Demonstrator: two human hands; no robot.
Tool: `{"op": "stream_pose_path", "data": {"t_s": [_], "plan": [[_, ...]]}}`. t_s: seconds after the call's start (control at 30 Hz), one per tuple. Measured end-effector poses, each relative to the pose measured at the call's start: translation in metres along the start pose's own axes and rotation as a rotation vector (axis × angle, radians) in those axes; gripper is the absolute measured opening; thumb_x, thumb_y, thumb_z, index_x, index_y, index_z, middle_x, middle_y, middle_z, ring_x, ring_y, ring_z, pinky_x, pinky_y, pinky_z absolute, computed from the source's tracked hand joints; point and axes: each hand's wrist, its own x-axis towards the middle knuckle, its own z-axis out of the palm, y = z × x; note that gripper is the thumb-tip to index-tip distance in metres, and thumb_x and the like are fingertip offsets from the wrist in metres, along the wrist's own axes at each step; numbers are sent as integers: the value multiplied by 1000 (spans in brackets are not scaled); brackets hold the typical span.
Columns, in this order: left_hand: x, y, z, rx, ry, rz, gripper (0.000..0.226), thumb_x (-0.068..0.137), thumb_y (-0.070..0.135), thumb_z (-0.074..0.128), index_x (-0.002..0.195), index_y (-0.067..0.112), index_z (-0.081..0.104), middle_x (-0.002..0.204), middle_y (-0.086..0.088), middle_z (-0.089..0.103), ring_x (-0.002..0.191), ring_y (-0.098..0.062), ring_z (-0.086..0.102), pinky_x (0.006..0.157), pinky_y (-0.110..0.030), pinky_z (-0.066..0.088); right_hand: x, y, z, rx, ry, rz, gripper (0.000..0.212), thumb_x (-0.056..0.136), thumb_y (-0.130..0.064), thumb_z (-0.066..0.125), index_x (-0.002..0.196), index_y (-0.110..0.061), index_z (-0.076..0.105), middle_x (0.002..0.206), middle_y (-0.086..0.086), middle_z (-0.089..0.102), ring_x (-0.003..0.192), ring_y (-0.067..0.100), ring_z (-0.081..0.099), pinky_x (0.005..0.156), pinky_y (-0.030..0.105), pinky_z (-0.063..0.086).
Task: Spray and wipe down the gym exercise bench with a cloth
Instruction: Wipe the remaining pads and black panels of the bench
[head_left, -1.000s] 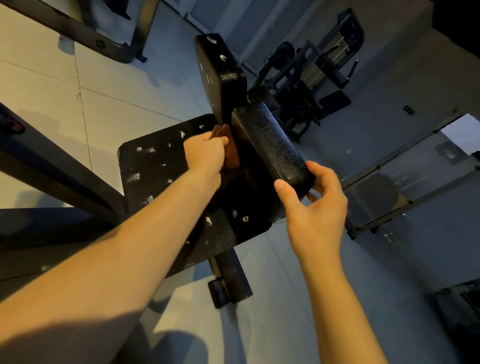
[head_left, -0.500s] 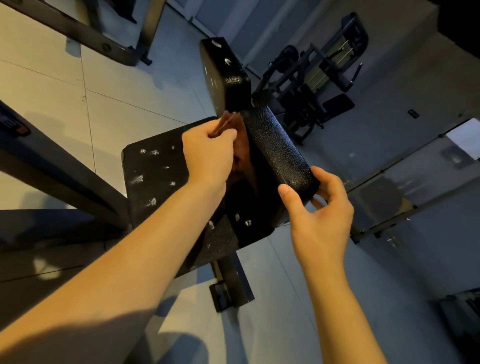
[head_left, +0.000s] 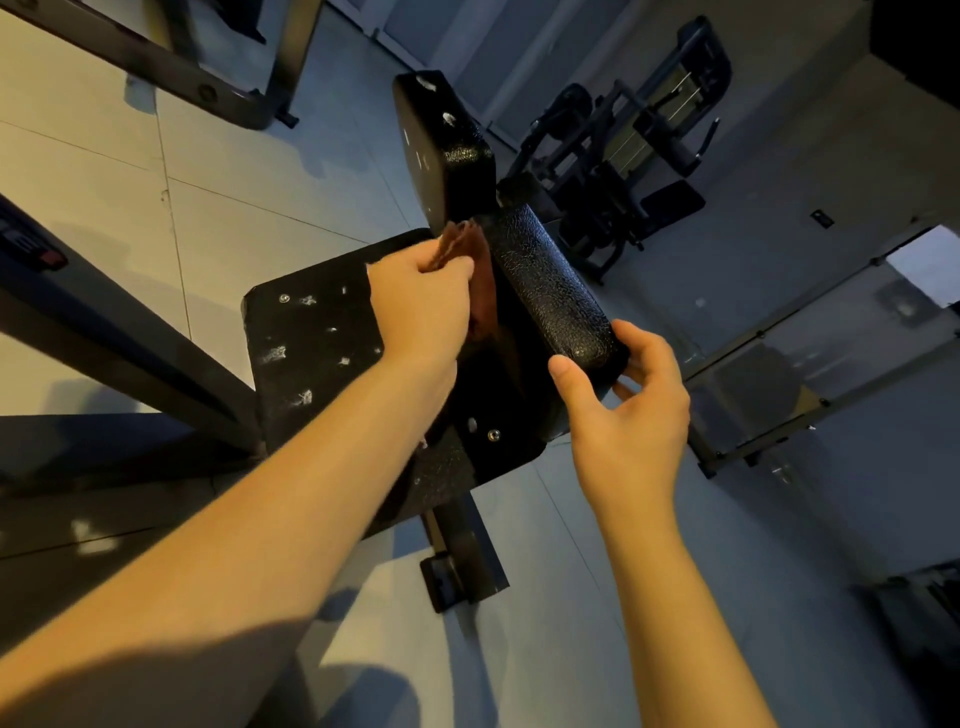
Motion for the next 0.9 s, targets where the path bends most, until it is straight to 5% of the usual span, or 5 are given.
{"op": "stream_pose_path", "data": {"t_s": [0.17, 0.37, 0.53, 0.67, 0.9], "plan": [[-79, -56, 1, 41, -82, -168, 26, 92, 3, 66, 77, 22, 77, 72, 3, 74, 74, -10, 69, 74, -41, 58, 1, -3, -5, 22, -16, 23, 46, 83, -34, 82, 124, -31, 61, 119, -17, 63, 109, 0, 59, 90, 19, 46], [-110, -54, -8, -8, -102, -251, 21, 96, 6, 66, 106, 18, 80, 90, 2, 79, 90, -14, 75, 82, -29, 59, 5, -8, -14, 97, -57, 76, 47, 79, -26, 87, 121, -28, 66, 113, -17, 66, 109, 1, 63, 98, 37, 56], [-81, -1, -6, -115, -100, -200, 25, 94, 5, 67, 85, 25, 79, 81, 0, 79, 80, -15, 76, 67, -25, 58, 2, -6, -18, 109, -80, 69, 50, 83, -25, 85, 129, -25, 66, 120, -15, 65, 112, -1, 61, 101, 36, 55], [-88, -15, -2, 24, -96, -49, 31, 94, 11, 66, 80, 36, 78, 82, 2, 77, 84, -14, 75, 85, -39, 59, 3, -5, -16, 110, -75, 52, 50, 83, -22, 84, 129, -24, 66, 121, -12, 66, 112, -3, 61, 101, 36, 55], [-97, -80, -28, 88, -81, -606, 19, 88, 1, 72, 97, 16, 80, 88, -13, 77, 90, -35, 73, 86, -48, 61, 2, -2, -20, 104, -108, 56, 48, 88, -19, 79, 131, -30, 63, 122, -21, 61, 115, -6, 57, 102, 28, 51]]}}
